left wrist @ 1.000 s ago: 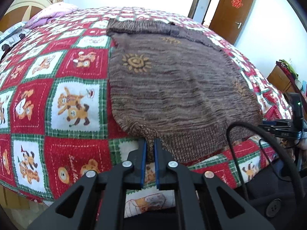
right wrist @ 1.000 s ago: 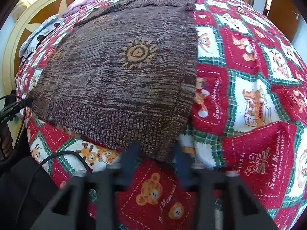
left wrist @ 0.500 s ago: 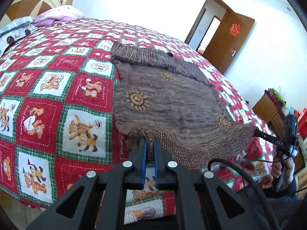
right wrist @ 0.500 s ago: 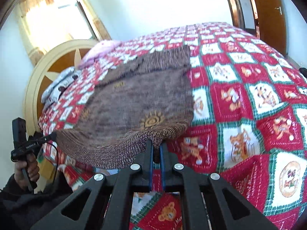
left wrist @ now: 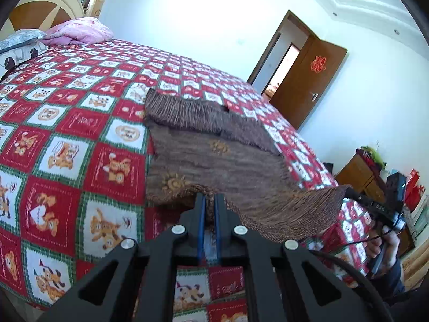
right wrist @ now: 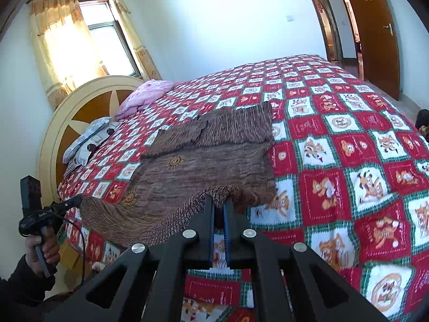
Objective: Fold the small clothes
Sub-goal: 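Lift the held hem with both tools and fold it over toward the collar, then lower the hem onto the sweater and open both tools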
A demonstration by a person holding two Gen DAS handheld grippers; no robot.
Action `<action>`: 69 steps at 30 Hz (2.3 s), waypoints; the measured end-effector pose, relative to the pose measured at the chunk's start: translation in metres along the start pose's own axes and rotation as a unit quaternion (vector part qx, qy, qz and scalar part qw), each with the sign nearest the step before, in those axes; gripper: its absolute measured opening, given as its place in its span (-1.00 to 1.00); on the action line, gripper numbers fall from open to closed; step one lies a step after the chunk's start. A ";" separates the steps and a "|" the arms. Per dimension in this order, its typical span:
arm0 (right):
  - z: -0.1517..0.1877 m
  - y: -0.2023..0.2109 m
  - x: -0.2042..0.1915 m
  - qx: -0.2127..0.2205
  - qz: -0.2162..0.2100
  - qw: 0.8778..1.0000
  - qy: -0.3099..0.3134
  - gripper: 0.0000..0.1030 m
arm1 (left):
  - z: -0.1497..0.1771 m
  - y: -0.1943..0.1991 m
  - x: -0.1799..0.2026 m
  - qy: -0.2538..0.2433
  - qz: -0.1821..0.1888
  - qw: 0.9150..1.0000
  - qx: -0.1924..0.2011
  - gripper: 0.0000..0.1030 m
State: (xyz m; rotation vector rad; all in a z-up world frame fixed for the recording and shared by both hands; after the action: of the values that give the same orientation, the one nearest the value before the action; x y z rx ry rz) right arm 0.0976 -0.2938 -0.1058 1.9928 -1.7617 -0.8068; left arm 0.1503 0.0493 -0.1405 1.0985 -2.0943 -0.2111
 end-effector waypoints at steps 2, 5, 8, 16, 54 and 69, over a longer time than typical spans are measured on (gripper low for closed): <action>-0.005 0.000 0.003 0.003 0.001 1.000 -0.005 -0.90 | -0.006 0.002 -0.001 0.008 0.009 1.000 0.006 -0.87; -0.012 0.003 0.003 0.012 0.000 1.000 -0.004 -0.90 | -0.017 0.005 0.001 0.006 0.012 1.000 0.017 -0.87; -0.022 0.006 0.003 0.020 0.000 1.000 -0.004 -0.90 | -0.025 0.005 0.003 0.003 0.015 1.000 0.024 -0.87; -0.058 0.014 -0.003 0.055 -0.001 0.998 0.007 -0.90 | -0.060 0.006 0.013 -0.010 0.023 0.998 0.060 -0.87; -0.214 -0.279 0.053 -0.057 0.079 0.994 -0.041 -0.90 | -0.204 -0.212 -0.129 0.050 -0.074 0.996 0.010 -0.88; -0.200 -0.369 0.068 -0.096 0.124 0.988 0.001 -0.42 | -0.197 -0.253 -0.172 0.054 -0.138 0.989 -0.014 -0.01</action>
State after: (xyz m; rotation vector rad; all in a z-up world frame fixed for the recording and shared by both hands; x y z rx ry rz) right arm 0.5143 -0.3229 -0.1885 1.6137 -1.8097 -0.8545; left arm 0.5067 0.0607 -0.2097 1.3499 -1.8355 -0.3066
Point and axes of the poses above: each gripper's, at about its wrist camera, not at the fingertips, and y roughly against the way its jaws point, x to its right, z to its underside, the point moved 8 cm from there along -y, roughly the way its jaws point, and after that the axes turned 10 degrees about z, right-handed, at the moved point
